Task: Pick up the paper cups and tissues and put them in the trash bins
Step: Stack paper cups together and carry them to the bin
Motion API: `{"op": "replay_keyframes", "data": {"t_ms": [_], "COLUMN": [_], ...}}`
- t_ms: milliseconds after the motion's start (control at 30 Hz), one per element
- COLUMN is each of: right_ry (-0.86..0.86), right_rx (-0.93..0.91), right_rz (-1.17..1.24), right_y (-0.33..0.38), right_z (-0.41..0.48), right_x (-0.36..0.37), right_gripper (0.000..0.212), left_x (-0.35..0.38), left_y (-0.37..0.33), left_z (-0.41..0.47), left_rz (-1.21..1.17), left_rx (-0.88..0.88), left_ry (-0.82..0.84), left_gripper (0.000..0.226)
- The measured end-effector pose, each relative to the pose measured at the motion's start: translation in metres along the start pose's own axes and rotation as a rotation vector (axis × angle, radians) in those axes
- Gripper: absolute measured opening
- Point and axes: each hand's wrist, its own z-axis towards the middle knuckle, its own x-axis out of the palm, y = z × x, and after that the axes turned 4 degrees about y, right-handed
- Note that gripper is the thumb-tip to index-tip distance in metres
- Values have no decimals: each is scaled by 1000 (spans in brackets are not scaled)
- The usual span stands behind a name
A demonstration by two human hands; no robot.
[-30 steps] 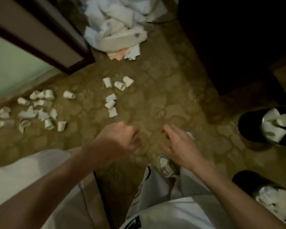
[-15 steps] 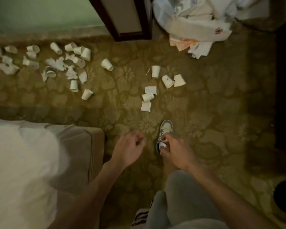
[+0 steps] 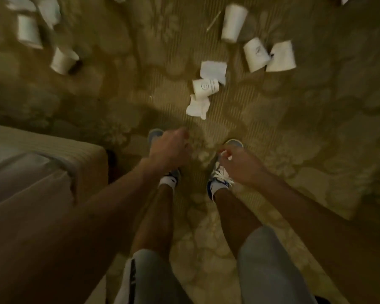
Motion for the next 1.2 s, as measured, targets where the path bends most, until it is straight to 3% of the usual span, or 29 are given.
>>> {"op": "replay_keyframes", "data": {"t_ms": [133,400,533,633,767,867,967,1067,1200], "right_ry": [39,27,-12,-88,-116,-122,-159,-130,37], "right_rx": [-18,-120,-183,-237,-339,-338,-332,-361,-495], "right_rz": [125,100,143,106,89,284,510,841,1144], "right_y": [-24,-59,-60,-61,-55,-58,-56,-44,-16], "right_z": [82,210,245,253,253,246,240,241,244], "right_x": [8,20,31,41,42,36,26,14,0], "right_gripper": [36,48,54,53,36,26,24,24,28], "left_x": [35,84,91,100,104,104,103,93,75], "left_y": [24,68,81,84,78,74,69,53,28], "left_z": [91,209,239,246,244,234,224,222,219], "left_rz": [-16,-62,-137,-150,-406,-825,-1069,-1154,-1185], "left_rx": [30,194,213,321,372,368,375,392,515], "left_ry": [40,-155,-209,-322,-271,-115,-113,-204,-317], "left_gripper": [25,50,50,48,32,24,22,26,50]}}
